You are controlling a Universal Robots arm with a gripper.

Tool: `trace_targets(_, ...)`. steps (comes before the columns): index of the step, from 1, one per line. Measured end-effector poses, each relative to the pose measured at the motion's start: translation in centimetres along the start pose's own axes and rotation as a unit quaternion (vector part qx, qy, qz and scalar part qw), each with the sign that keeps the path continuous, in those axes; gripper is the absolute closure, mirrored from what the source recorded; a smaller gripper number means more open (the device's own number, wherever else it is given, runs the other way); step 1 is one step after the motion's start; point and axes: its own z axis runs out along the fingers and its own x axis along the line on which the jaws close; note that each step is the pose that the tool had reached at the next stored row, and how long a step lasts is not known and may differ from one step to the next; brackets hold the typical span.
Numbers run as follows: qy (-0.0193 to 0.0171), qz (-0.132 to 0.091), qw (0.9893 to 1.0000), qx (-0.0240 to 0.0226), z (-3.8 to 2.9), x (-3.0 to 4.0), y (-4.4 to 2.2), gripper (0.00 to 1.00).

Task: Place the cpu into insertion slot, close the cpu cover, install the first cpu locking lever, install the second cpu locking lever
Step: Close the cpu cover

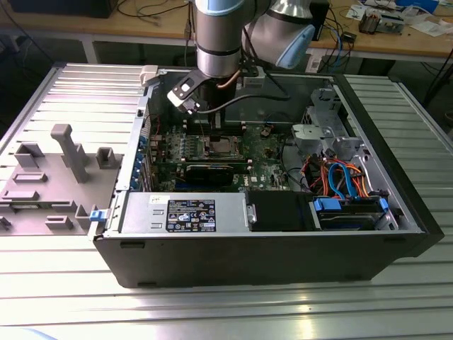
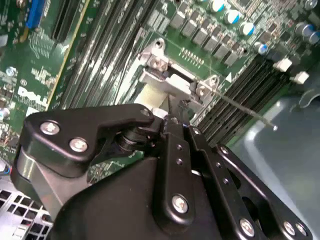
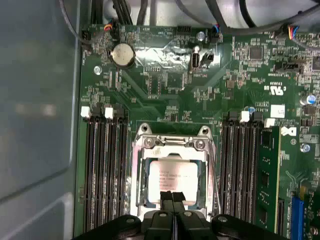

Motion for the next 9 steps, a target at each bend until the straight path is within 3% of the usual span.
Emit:
trace_targets(1, 0.0005, 0.0, 1.0, 0.0, 0.22, 0.03, -0.49, 0.89)
trace_targets(9, 0.0008, 0.0, 1.0, 0.0009, 1.27, 0.02, -0.63, 0.89)
